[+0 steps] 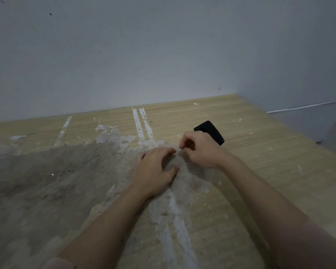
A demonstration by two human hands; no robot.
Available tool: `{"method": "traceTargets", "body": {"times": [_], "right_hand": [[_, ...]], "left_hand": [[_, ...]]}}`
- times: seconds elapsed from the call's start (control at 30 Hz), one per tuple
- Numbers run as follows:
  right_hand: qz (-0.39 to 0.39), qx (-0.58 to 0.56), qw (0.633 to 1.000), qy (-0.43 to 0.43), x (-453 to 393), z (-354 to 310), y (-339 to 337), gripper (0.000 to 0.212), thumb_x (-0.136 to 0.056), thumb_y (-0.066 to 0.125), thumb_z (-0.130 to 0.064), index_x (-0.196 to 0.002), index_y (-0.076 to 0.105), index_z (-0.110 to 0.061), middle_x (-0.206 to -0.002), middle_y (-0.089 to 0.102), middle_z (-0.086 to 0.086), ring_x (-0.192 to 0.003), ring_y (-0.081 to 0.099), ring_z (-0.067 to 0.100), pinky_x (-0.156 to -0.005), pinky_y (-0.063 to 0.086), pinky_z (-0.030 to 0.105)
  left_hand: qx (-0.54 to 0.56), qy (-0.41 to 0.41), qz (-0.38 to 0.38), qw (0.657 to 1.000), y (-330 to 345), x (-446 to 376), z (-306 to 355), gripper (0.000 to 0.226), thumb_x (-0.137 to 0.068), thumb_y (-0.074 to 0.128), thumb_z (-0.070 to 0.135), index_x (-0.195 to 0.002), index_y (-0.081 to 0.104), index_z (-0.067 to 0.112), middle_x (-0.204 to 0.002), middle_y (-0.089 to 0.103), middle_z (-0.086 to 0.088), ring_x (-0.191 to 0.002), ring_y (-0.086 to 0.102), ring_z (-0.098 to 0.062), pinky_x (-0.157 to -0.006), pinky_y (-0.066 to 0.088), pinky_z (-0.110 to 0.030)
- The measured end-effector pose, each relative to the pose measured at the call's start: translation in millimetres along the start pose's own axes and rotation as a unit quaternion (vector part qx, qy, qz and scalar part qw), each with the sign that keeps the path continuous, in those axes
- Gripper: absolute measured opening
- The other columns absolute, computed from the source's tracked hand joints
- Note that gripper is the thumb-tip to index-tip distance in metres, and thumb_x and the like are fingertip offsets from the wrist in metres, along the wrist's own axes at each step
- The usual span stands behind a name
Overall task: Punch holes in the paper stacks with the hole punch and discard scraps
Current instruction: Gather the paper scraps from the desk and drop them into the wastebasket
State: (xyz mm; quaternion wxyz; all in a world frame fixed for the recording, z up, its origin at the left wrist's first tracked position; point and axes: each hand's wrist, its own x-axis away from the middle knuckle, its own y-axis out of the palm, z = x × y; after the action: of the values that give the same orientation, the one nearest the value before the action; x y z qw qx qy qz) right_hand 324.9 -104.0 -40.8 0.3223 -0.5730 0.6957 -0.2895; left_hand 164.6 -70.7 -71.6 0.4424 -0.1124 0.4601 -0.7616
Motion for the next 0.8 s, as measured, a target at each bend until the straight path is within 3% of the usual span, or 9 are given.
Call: {"method": "traceTargets", "body": {"times": [0.1, 0.17, 0.2, 0.27, 0.4, 0.6, 0.7, 0.8], "right_hand": [[0.002, 0.01, 1.0, 0.007, 19, 4, 2, 0.014, -0.086, 0.06, -0.007, -0.086, 0.065, -0.019, -0.089, 0.061, -0.003, -0.085, 0.059, 0.012, -0.076, 0.047, 0.021], [0.004, 0.023, 1.0, 0.002, 25, 4, 3, 0.013, -0.087, 0.061, -0.007, -0.092, 0.071, -0.013, -0.092, 0.066, -0.001, -0.085, 0.06, 0.01, -0.079, 0.046, 0.018], [0.006, 0.035, 0.999, -0.006, 27, 3, 3, 0.015, -0.087, 0.061, -0.007, -0.095, 0.072, -0.011, -0.095, 0.069, 0.001, -0.086, 0.06, 0.01, -0.08, 0.045, 0.017], [0.003, 0.069, 0.997, -0.027, 28, 0, 5, 0.018, -0.087, 0.061, -0.008, -0.099, 0.074, -0.009, -0.1, 0.072, 0.004, -0.09, 0.063, 0.013, -0.082, 0.047, 0.018], [-0.003, 0.141, 0.99, -0.012, 25, -8, 15, 0.022, -0.086, 0.057, -0.006, -0.098, 0.075, -0.011, -0.1, 0.07, 0.011, -0.092, 0.064, 0.025, -0.084, 0.054, 0.037], [0.0, 0.177, 0.983, 0.049, 24, -25, 22, 0.015, -0.085, 0.053, -0.003, -0.098, 0.059, -0.004, -0.105, 0.059, 0.013, -0.094, 0.058, 0.029, -0.075, 0.049, 0.034], [0.019, 0.154, 0.986, 0.058, 22, -31, 26, 0.011, -0.08, 0.059, -0.008, -0.09, 0.059, -0.004, -0.096, 0.059, 0.011, -0.089, 0.058, 0.026, -0.072, 0.048, 0.032], [0.069, -0.036, 0.995, 0.07, 27, -40, 31, 0.005, -0.073, 0.068, -0.009, -0.077, 0.067, -0.007, -0.07, 0.059, -0.002, -0.064, 0.055, 0.009, -0.056, 0.044, 0.011]], "left_hand": [[0.056, 0.007, 0.026, 0.998, 0, 0, 2, 0.04, -0.082, 0.063, 0.022, -0.122, 0.057, 0.02, -0.12, 0.062, 0.006, -0.108, 0.053, -0.005, -0.099, 0.04, -0.022], [0.095, -0.014, 0.049, 0.994, -1, 1, 2, 0.037, -0.082, 0.063, 0.012, -0.119, 0.06, 0.017, -0.112, 0.063, 0.007, -0.101, 0.053, -0.002, -0.084, 0.036, -0.003], [0.119, -0.03, 0.059, 0.991, -2, 2, 2, 0.036, -0.082, 0.062, 0.008, -0.117, 0.061, 0.017, -0.109, 0.063, 0.008, -0.1, 0.053, -0.001, -0.08, 0.035, -0.001], [0.179, -0.062, 0.075, 0.979, -4, 4, 2, 0.034, -0.082, 0.061, 0.004, -0.113, 0.063, 0.017, -0.108, 0.065, 0.007, -0.101, 0.057, -0.004, -0.083, 0.039, -0.005], [0.342, -0.129, 0.102, 0.925, -12, 6, 4, 0.031, -0.084, 0.057, -0.002, -0.106, 0.065, 0.018, -0.103, 0.069, 0.004, -0.1, 0.063, -0.007, -0.081, 0.05, -0.015], [0.445, -0.173, 0.111, 0.871, -16, 5, 14, 0.026, -0.088, 0.051, 0.0, -0.098, 0.067, 0.018, -0.101, 0.07, 0.0, -0.1, 0.063, -0.01, -0.088, 0.05, -0.025], [0.553, -0.218, 0.11, 0.797, -8, 3, 18, 0.023, -0.093, 0.044, 0.005, -0.1, 0.065, 0.013, -0.108, 0.068, -0.005, -0.108, 0.062, -0.016, -0.09, 0.048, -0.026], [0.67, -0.25, 0.087, 0.693, -6, 7, 19, 0.032, -0.097, 0.034, 0.013, -0.119, 0.053, -0.001, -0.114, 0.062, -0.014, -0.106, 0.06, -0.022, -0.089, 0.048, -0.028]]}}
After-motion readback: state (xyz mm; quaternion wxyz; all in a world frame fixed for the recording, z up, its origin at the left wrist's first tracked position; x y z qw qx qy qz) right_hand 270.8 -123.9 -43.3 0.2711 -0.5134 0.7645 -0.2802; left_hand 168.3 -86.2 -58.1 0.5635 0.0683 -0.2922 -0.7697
